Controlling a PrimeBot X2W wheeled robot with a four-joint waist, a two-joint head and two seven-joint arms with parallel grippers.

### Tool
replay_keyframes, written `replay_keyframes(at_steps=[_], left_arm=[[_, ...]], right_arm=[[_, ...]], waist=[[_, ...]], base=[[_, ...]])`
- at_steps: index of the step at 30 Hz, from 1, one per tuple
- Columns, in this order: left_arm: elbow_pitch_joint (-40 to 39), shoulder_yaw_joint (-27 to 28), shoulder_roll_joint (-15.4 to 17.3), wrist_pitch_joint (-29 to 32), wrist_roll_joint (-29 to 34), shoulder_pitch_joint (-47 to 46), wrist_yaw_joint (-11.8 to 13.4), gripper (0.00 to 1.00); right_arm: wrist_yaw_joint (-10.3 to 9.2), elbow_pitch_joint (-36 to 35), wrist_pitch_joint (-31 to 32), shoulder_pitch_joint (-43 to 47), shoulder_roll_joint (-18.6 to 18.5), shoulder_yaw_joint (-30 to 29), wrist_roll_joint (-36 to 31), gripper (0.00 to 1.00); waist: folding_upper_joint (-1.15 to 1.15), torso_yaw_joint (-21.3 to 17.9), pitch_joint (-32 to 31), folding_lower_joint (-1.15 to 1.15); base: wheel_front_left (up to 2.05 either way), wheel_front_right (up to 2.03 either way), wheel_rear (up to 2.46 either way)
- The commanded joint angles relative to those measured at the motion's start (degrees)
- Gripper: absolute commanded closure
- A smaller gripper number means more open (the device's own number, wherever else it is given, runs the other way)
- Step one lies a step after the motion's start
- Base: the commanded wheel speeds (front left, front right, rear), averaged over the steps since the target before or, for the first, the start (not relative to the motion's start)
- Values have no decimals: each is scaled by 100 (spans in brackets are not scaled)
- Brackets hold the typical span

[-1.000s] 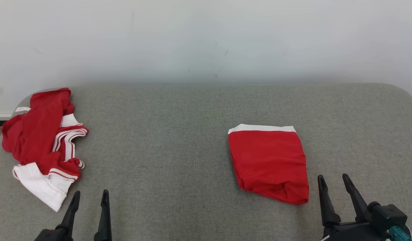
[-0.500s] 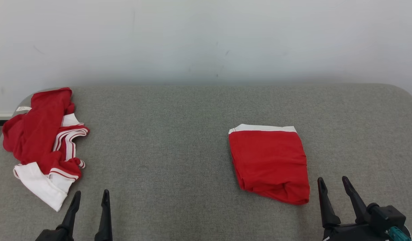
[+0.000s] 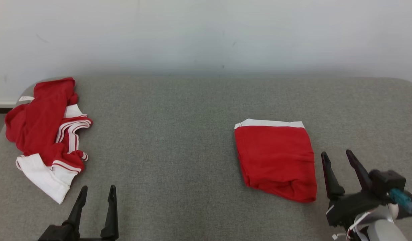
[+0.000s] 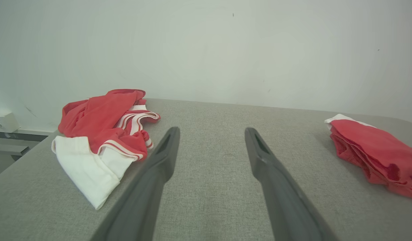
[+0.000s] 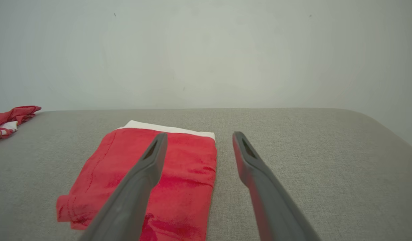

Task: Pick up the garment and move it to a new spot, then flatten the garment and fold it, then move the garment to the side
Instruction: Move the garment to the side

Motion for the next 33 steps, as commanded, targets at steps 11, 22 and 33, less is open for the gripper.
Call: replay_keyframes(at_steps=[11,22,33], left_arm=[[71,-127,-19,-3,-111,-445,-44,0],[152,-185,-39,-3,-147,-818,-62,0],[202,-182,-54,-3,-170,-869,-75,0]], right_arm=[[-16,1254,522,-1223,-258,237,152,0],[-16,2784,752,-2067,-309,674,378,0],[-16,3170,696,-2441,-395,1383,895,100]], waist=[[0,326,656,0],[0,380,1083,0],[0,274,1097,0]], base=[[0,0,0],[0,0,0],[0,0,0]])
